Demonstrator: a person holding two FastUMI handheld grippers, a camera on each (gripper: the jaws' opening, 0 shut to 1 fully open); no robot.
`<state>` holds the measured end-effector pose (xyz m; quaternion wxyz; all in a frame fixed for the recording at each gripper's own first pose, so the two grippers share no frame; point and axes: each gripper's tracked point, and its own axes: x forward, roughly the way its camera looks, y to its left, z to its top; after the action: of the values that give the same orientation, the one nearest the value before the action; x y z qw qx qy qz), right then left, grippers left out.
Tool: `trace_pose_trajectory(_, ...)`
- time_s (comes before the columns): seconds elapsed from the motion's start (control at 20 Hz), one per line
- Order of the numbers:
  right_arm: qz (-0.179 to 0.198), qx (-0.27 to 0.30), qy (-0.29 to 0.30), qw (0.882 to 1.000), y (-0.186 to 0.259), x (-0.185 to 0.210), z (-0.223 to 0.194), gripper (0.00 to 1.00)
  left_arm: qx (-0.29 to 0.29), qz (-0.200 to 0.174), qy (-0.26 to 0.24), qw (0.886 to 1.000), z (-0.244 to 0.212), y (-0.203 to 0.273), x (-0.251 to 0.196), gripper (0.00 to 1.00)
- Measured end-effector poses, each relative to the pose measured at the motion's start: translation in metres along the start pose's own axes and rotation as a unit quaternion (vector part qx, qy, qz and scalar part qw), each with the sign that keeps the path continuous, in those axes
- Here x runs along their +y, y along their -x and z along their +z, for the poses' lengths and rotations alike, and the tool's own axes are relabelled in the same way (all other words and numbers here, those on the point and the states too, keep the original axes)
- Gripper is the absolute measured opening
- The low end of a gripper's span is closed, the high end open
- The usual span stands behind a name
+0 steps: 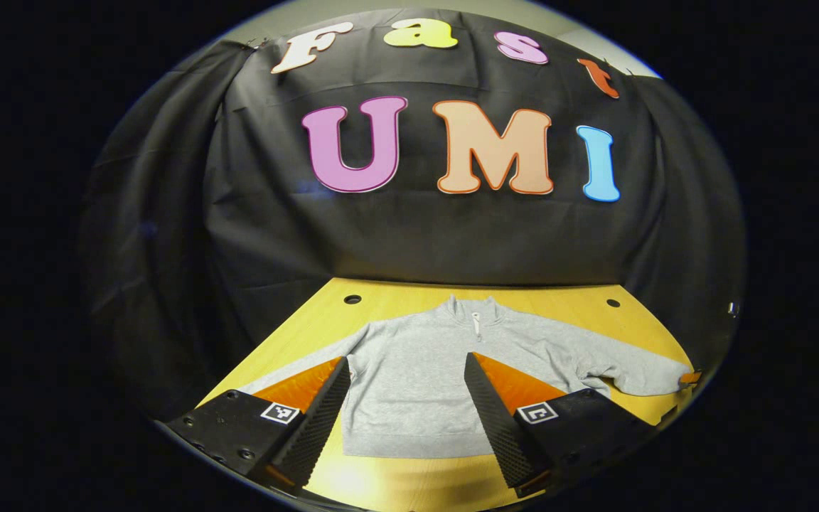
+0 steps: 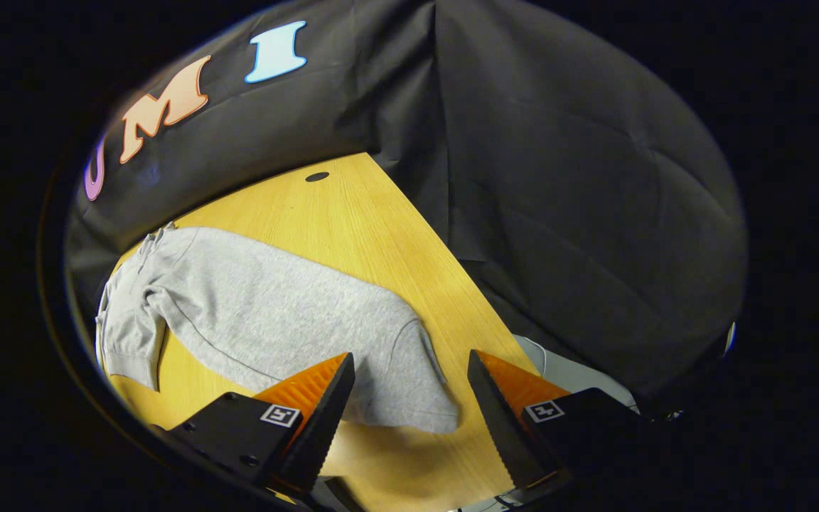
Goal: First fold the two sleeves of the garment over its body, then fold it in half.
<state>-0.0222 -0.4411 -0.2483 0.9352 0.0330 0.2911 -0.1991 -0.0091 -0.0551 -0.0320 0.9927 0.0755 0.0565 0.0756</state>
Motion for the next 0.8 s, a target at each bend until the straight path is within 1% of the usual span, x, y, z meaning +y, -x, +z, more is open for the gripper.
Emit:
trace_pose_trajectory(0.1, 0.007, 0.011, 0.008, 1.0, -0.003, 0.007, -0.004, 0.87, 0.0, -0.009, -0.01, 1.0, 0.001, -0.002, -0.011, 0.95)
trace_pose_trajectory(0.15, 0.007, 0.013, 0.017, 1.0, -0.004, 0.008, -0.004, 0.74, -0.002, -0.016, -0.009, 1.0, 0.003, -0.003, -0.017, 0.94)
trace_pose_trajectory(0.2, 0.01, 0.014, 0.021, 1.0, -0.004, 0.008, -0.004, 0.7, -0.001, -0.024, -0.005, 1.0, 0.003, -0.003, -0.023, 0.95)
trace_pose_trajectory(0.35, 0.008, 0.016, 0.025, 1.0, -0.005, 0.014, 0.001, 0.42, 0.005, -0.04, 0.015, 0.999, -0.001, -0.005, -0.033, 0.92)
trace_pose_trajectory(0.5, 0.002, 0.014, 0.034, 0.999, -0.004, 0.018, 0.004, 0.19, 0.007, -0.036, 0.024, 0.999, -0.005, -0.005, -0.025, 0.92)
trace_pose_trajectory(0.55, 0.0, 0.012, 0.036, 0.999, -0.005, 0.02, 0.005, 0.16, 0.008, -0.033, 0.028, 0.999, -0.004, -0.005, -0.021, 0.92)
trace_pose_trajectory(0.8, -0.008, 0.001, 0.033, 0.999, 0.006, 0.026, 0.012, 0.16, 0.009, -0.019, 0.046, 0.999, -0.01, -0.005, 0.005, 0.92)
